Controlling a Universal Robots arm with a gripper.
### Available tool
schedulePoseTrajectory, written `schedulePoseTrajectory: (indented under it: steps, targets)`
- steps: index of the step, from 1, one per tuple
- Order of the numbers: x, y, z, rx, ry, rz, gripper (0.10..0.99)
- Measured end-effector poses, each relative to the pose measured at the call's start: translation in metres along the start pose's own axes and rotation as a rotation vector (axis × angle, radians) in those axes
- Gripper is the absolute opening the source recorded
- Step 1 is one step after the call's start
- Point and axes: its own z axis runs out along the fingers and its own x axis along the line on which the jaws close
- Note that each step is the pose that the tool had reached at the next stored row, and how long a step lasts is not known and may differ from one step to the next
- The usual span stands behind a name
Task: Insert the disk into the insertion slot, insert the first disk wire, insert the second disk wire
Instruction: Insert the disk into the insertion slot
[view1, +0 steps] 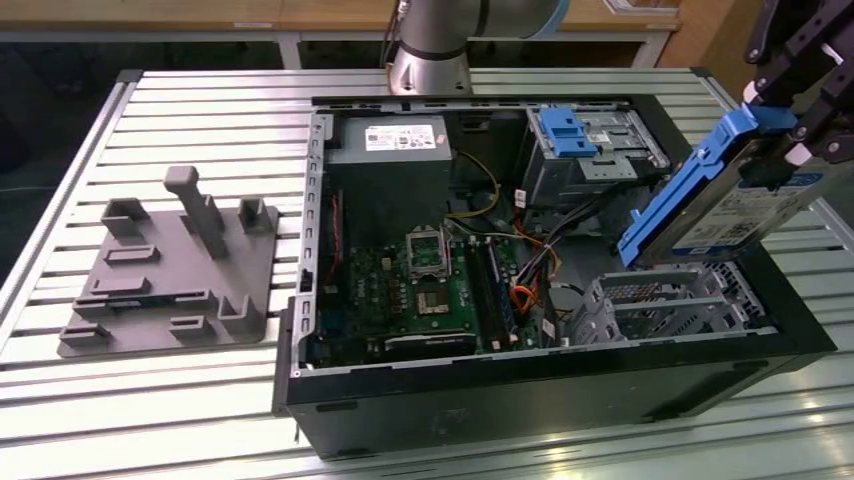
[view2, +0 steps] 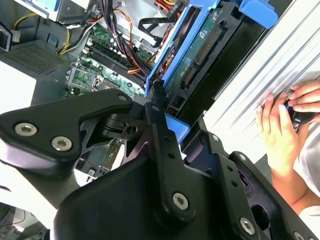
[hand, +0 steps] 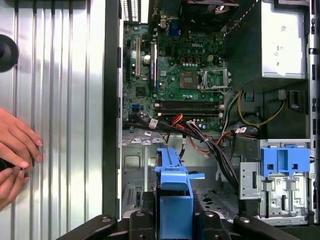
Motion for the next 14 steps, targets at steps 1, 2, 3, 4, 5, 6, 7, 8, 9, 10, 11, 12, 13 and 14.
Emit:
schedulePoseTrajectory:
  steps: [1,2,3,4,5,6,7,8,9,10,11,12,13,14]
  targets:
    - [0.0000,-0.0001,0.0004,0.000,0.0000,0.000,0.365]
    - [0.0001,-0.0001,0.0007,0.000,0.0000,0.000,0.365]
    - [0.0002,-0.0001,0.0010,0.000,0.0000,0.000,0.365]
    - [0.0004,-0.0001,0.0013,0.000,0.0000,0.000,0.365]
    - [0.0006,-0.0001,0.0015,0.000,0.0000,0.000,0.365]
    - [0.0009,-0.0001,0.0017,0.000,0.0000,0.000,0.365]
    - [0.0011,-0.0001,0.0019,0.000,0.0000,0.000,0.365]
    - [0.0012,-0.0001,0.0020,0.000,0.0002,0.000,0.365]
    - [0.0014,-0.0001,0.0022,0.000,0.0002,0.000,0.365]
    - [0.0016,-0.0002,0.0025,0.000,0.0001,0.000,0.365]
    - [0.0017,-0.0002,0.0027,0.000,0.0001,0.000,0.365]
    - [0.0017,-0.0002,0.0030,0.000,0.0000,0.000,0.365]
    - [0.0018,-0.0002,0.0033,0.000,0.0000,-0.001,0.365]
    - [0.0018,-0.0002,0.0036,0.000,0.0000,-0.001,0.365]
